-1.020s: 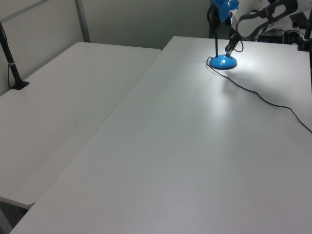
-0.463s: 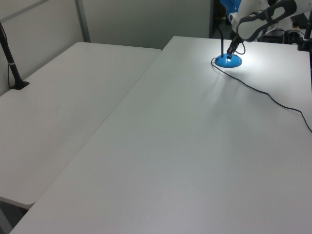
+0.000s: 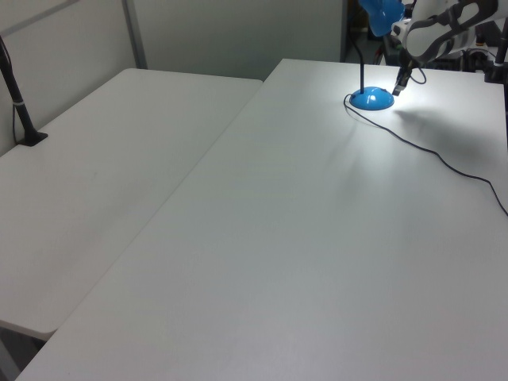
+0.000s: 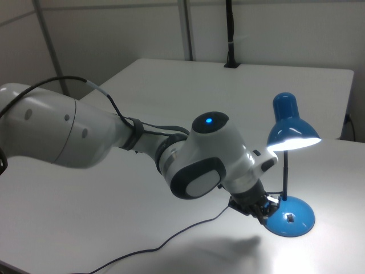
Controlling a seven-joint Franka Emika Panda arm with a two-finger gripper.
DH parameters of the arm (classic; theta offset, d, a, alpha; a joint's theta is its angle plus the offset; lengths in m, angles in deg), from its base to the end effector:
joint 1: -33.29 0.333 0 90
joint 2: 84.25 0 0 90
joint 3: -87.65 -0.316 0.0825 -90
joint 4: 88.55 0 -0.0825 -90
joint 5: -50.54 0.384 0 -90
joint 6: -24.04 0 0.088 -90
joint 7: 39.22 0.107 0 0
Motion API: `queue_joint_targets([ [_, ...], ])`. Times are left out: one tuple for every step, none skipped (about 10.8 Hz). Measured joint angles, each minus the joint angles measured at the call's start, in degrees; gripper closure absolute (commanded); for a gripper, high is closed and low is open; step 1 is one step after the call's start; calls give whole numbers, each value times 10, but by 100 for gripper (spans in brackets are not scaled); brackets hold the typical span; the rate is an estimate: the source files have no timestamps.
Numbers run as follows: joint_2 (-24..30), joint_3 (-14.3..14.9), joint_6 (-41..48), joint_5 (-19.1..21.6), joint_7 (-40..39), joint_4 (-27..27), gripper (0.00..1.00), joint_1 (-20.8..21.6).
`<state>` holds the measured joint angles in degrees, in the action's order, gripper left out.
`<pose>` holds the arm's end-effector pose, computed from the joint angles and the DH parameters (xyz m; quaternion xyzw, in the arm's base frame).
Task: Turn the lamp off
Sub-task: 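Position the gripper above the black switch on the lamp base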
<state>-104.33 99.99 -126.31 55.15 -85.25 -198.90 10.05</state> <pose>0.5337 -0.3725 0.3495 0.9815 0.0715 0.1284 0.1230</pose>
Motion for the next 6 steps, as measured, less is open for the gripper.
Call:
queue_joint_targets([
  [2,-10,0,20,-51,-2,100,-22],
  [2,-20,0,48,-98,-2,100,-44],
  [2,-26,-1,88,-142,-1,100,-60],
  [1,-29,-2,131,-187,0,100,-71],
  [-2,-31,-5,182,-231,4,100,-78],
  [-9,-33,-12,232,-265,14,100,-82],
])
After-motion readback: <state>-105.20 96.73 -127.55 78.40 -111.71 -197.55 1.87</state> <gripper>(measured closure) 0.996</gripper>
